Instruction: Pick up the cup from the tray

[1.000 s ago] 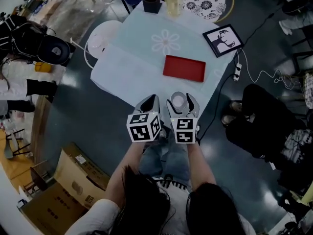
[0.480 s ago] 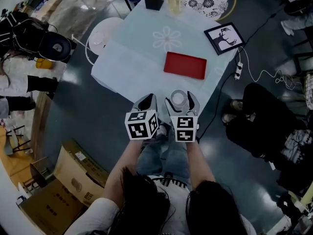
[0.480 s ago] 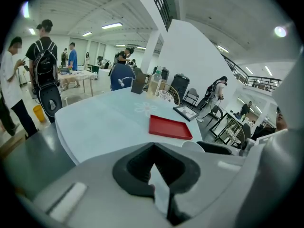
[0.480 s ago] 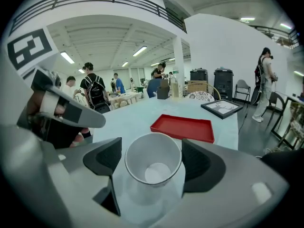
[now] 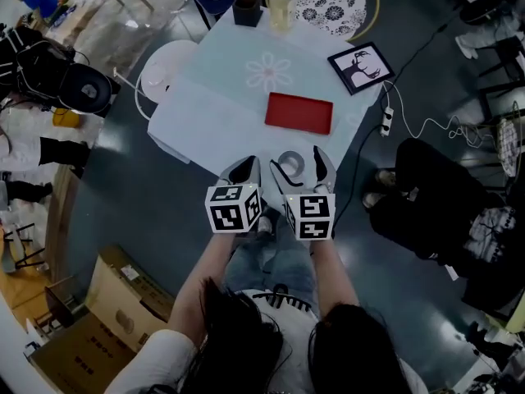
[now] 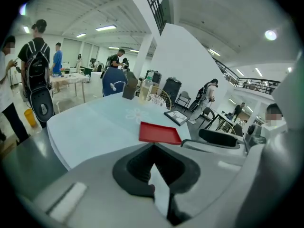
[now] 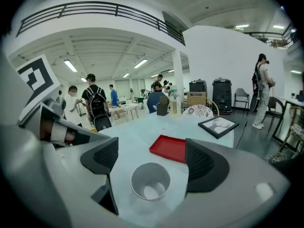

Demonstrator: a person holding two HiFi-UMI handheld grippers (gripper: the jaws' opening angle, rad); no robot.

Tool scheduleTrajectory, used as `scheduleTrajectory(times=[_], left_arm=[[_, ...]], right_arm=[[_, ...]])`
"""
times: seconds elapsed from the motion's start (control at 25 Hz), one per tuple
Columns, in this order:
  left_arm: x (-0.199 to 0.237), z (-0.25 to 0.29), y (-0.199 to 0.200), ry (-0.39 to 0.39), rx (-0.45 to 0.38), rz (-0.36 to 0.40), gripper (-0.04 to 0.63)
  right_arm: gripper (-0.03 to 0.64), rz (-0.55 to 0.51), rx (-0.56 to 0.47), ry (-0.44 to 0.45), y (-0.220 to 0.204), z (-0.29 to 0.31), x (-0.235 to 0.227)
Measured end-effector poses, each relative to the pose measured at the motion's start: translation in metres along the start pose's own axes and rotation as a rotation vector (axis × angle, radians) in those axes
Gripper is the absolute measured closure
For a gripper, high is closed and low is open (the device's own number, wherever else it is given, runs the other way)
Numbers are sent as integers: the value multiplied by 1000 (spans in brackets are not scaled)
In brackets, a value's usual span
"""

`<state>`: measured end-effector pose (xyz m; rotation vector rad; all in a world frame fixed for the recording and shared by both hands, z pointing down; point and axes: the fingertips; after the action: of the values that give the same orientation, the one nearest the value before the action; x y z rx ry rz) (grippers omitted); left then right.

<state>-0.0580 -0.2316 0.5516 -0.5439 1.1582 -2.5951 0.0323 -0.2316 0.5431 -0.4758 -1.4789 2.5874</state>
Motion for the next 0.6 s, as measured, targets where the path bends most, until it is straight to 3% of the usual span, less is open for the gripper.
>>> scheduleTrajectory(times=[0.24, 0.32, 0.36, 0.6], left_arm=[[-18, -21, 33, -58, -77, 40, 595], [-25, -29, 43, -77, -104, 62, 595], [-29, -33, 45, -84, -113, 80, 595], [-45, -59, 50, -121, -150, 146, 595]], right_arm=[[177, 19, -21, 15, 30, -26, 13], [298, -3, 18, 20, 32, -35, 18], [327, -17, 26, 13, 34, -40, 20], [419, -70, -21, -38, 52, -67, 34]])
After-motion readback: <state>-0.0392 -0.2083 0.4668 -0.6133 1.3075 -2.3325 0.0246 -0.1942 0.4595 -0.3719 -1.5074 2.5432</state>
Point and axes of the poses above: the fingertips, and each gripper's own axes: z forward along the fingers, x to its left, y out of its top, and after that the axes turned 7 degrees about z, right-handed
